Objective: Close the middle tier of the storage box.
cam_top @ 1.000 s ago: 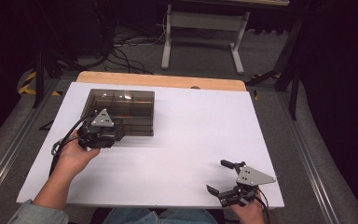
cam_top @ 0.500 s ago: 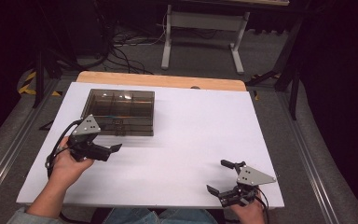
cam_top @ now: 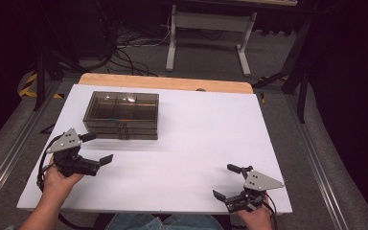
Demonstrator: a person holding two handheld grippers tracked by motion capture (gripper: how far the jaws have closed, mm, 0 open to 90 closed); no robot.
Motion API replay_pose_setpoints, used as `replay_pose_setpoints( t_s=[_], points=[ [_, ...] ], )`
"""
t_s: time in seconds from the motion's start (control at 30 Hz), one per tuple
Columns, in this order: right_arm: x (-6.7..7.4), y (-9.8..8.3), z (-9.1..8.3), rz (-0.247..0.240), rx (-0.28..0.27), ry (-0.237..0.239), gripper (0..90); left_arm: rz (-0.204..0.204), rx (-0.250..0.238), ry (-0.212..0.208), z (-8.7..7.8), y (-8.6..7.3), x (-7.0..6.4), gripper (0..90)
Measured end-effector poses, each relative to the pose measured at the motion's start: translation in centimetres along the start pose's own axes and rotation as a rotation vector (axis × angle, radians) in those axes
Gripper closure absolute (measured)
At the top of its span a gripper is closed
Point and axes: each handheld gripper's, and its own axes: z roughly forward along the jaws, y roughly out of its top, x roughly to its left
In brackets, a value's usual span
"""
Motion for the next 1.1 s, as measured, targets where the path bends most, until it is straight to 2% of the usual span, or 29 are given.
replay_pose_setpoints(
  t_s=[0.1,0.3,0.37,0.4,0.47,0.5,0.77,0.93,1.03,1.1],
  points=[
    [0.0,0.0,0.1,0.000,0.003,0.003,1.4,-0.013,-0.048,-0.001,-0.4,-0.9,0.2,0.0],
    [0.0,0.0,0.0,-0.001,0.001,-0.003,1.4,-0.001,-0.064,0.008,-1.0,-2.6,0.3,0.0],
    [0.0,0.0,0.0,-0.002,0.000,-0.001,1.4,0.011,-0.054,0.015,-1.1,-3.2,0.4,0.0],
    [0.0,0.0,0.0,0.003,0.004,0.003,1.4,0.002,-0.040,0.017,-1.1,-3.6,0.4,0.0],
    [0.0,0.0,0.0,-0.001,0.004,0.003,1.4,0.022,-0.033,0.037,-1.2,-4.1,0.4,0.0],
    [0.0,0.0,0.0,-0.002,0.004,0.002,1.4,0.024,-0.030,0.034,-1.2,-4.4,0.4,0.0],
    [0.0,0.0,0.0,0.003,0.005,0.002,1.4,0.012,-0.020,0.037,-1.3,-5.8,-0.1,0.0],
    [-0.1,-0.1,0.0,-0.003,0.002,-0.003,1.4,0.026,0.011,0.040,-1.1,-6.5,-0.4,0.0],
    [-0.1,-0.1,0.0,0.000,0.003,-0.004,1.4,0.015,0.034,0.036,-1.0,-6.8,-0.3,0.0],
    [-0.1,-0.1,0.0,-0.003,0.003,-0.003,1.4,0.004,0.024,0.033,-1.1,-6.7,-0.2,0.0]
  ],
)
